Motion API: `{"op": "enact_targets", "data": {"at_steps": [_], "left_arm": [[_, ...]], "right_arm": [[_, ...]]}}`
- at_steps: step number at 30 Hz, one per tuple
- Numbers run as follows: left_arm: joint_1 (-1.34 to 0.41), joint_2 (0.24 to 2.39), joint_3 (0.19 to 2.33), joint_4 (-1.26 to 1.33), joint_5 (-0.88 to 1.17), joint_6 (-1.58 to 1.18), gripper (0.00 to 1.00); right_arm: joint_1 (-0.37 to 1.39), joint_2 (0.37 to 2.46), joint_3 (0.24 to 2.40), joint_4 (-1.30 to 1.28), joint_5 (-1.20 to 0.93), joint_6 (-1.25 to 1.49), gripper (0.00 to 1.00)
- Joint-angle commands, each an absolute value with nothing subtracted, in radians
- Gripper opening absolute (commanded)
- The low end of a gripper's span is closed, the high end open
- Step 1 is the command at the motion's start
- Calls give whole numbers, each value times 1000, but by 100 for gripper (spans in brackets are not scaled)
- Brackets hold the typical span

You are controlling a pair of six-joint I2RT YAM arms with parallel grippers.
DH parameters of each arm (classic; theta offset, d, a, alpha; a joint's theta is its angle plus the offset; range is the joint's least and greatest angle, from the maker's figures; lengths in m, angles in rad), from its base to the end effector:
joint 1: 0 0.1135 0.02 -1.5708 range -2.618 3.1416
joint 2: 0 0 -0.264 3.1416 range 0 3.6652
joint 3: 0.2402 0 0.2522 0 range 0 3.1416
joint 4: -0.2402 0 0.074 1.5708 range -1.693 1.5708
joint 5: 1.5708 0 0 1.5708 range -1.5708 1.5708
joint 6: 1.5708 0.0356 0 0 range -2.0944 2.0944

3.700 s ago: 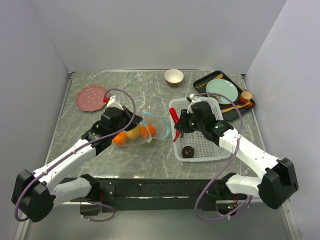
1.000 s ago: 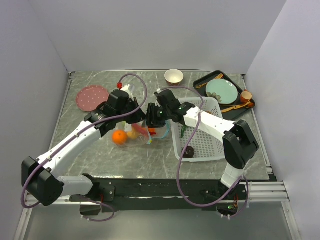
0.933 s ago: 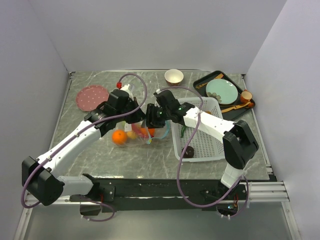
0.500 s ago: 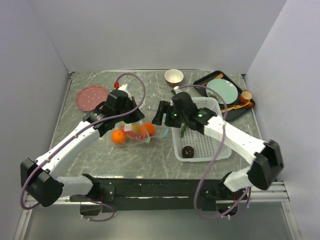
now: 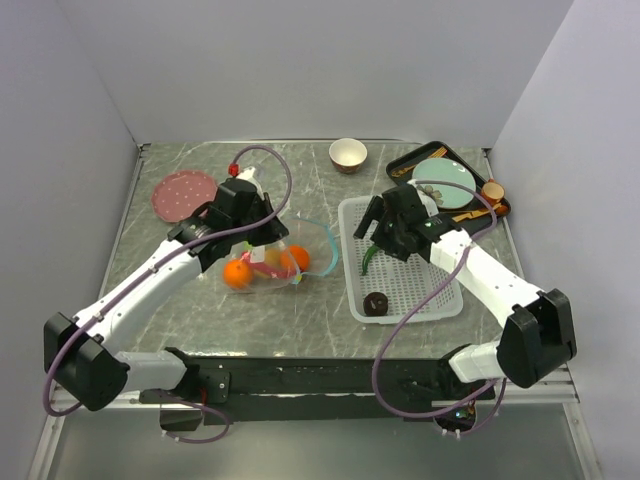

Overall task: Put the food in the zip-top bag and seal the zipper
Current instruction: Place the fake vegetable in the zipper food storage bag, then pick up the fake vegetable from the bin.

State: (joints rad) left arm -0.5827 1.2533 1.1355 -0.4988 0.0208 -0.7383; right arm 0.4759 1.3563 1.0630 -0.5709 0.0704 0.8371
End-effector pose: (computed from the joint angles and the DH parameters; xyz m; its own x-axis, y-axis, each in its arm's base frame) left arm 0.2311 -0.1532 0.3317 -0.7369 -0.3202 -0.5953 0.0924 0.8247 -0.5580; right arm 0.2560 0.1291 0.2748 -0.7620 0.4408 -0.4745 0.2233 0.8665 0.4464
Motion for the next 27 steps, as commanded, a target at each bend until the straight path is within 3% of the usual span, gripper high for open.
{"op": "enact_targets", "data": {"at_steps": [1,9,13,18,27], "left_arm": [[-578,1266,1186,-483,14,-712,1],[-577,1322,1206,-442,66,-707,1],[-577,1321,1213,-454,54,-687,1],[-569,1315,1206,-462,47,-676,1],[-538,1327,1227,-476,77,-657,1]], "right_arm": [[482,1315,1065,-513,101,784,100],[463,1411,1083,-544,90,686,100],[460,1348,1009,-436,106,675,100],[451,1456,1109,-511,103,679,100],[449,1522,1074,-453,54,733,86]]}}
